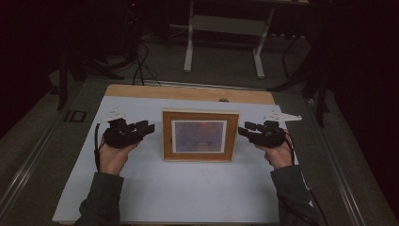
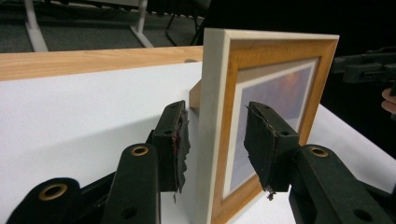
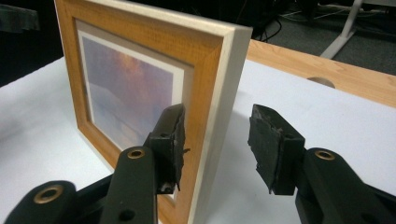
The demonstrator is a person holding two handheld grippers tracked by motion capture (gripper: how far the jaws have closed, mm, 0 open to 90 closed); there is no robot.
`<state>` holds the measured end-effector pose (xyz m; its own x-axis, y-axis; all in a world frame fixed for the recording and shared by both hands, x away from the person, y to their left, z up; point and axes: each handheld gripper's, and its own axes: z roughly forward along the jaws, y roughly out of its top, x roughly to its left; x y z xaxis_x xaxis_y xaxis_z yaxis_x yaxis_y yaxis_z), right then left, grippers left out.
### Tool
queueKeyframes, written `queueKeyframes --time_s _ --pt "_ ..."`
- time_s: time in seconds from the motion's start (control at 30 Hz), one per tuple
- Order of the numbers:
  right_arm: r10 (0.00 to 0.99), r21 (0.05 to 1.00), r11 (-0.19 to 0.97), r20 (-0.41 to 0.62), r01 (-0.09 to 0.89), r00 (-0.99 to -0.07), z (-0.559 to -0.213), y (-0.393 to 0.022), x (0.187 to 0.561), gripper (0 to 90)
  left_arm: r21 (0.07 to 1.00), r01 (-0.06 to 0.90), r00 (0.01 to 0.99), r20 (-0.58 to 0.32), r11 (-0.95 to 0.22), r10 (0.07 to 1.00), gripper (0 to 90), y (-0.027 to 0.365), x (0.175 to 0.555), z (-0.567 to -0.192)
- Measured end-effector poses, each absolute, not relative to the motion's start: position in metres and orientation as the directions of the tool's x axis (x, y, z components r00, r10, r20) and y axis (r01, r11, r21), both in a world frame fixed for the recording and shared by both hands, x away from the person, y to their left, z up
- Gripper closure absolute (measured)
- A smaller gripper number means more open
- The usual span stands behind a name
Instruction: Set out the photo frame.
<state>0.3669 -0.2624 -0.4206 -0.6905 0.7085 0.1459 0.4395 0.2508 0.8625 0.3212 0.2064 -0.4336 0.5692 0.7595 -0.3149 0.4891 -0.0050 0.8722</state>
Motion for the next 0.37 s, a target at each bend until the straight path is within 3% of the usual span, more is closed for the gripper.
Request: queueKeyframes --time_s 0.37 --pt "0.730 0.853 0.233 0.164 0.467 -0.663 -0.439 -0.278 0.354 56.5 0.863 0.497 0.481 -0.184 -0.093 0.857 57.4 0.210 0.288 -0.466"
